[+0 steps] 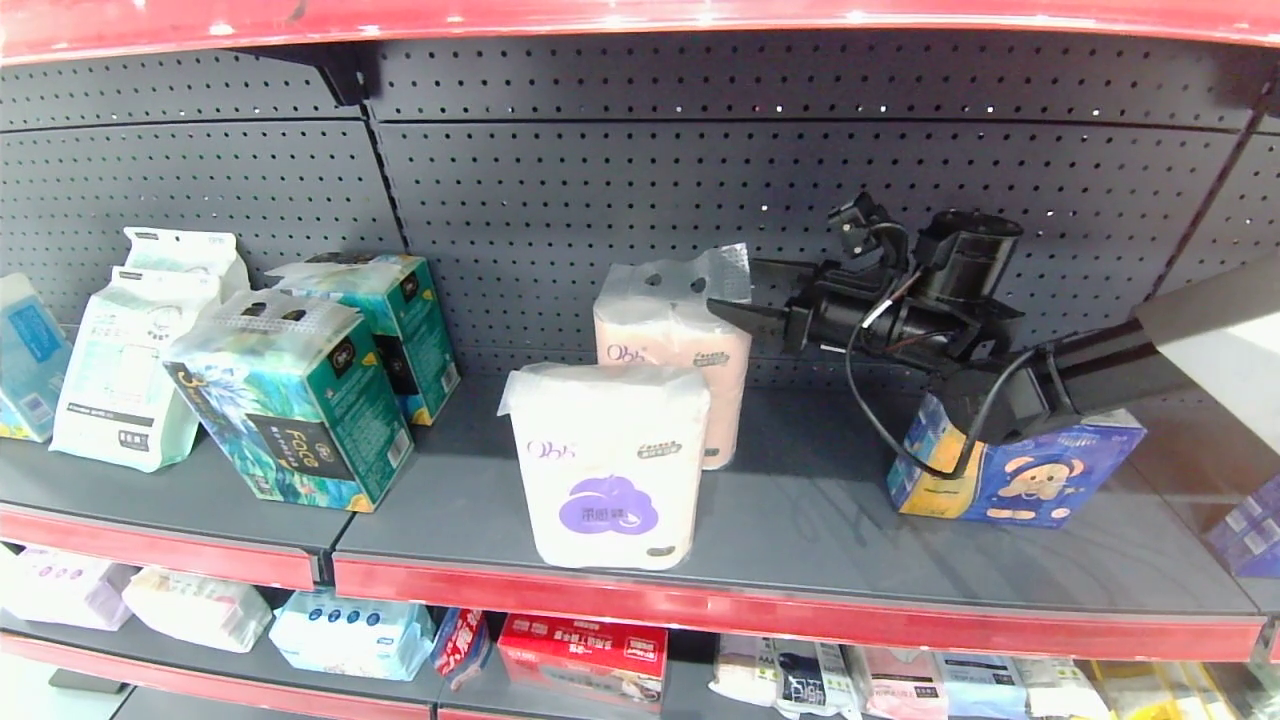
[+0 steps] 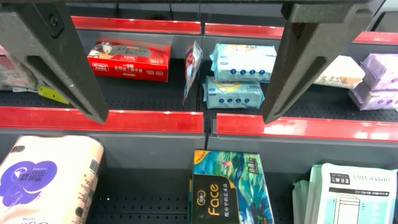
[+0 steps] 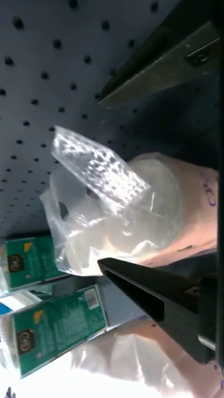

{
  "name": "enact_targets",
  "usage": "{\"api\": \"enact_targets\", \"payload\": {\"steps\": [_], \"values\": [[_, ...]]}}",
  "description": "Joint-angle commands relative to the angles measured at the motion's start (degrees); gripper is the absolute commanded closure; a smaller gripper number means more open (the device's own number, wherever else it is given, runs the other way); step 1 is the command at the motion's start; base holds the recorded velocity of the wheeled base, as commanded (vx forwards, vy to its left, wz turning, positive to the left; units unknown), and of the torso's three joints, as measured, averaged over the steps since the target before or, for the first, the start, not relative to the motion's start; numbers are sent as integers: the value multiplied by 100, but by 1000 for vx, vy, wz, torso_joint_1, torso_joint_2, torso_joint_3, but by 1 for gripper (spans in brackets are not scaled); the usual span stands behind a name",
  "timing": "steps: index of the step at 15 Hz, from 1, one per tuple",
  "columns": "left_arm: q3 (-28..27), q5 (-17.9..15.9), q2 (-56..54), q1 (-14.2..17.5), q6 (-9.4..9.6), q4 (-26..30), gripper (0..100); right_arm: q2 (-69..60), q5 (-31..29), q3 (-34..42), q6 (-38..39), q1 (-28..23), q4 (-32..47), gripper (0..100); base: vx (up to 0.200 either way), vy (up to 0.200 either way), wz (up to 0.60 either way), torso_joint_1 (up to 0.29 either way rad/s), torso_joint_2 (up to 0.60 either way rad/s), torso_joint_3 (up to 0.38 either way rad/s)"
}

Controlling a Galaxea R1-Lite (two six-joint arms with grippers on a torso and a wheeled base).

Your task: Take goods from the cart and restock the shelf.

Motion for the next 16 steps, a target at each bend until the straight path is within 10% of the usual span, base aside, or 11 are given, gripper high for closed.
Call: {"api": "enact_targets", "payload": {"steps": [1, 12, 16], "values": [[0, -2, 7, 2, -1, -1, 0, -221, -6, 10, -1, -75, 46, 0, 0, 0, 0, 0, 0, 0], [0, -2, 7, 2, -1, -1, 0, -1645, -68, 1197, 420, -611, 73, 0, 0, 0, 0, 0, 0, 0], [0, -2, 7, 2, -1, -1, 0, -2357, -1246, 1566, 825, -558, 354, 0, 0, 0, 0, 0, 0, 0]]}}
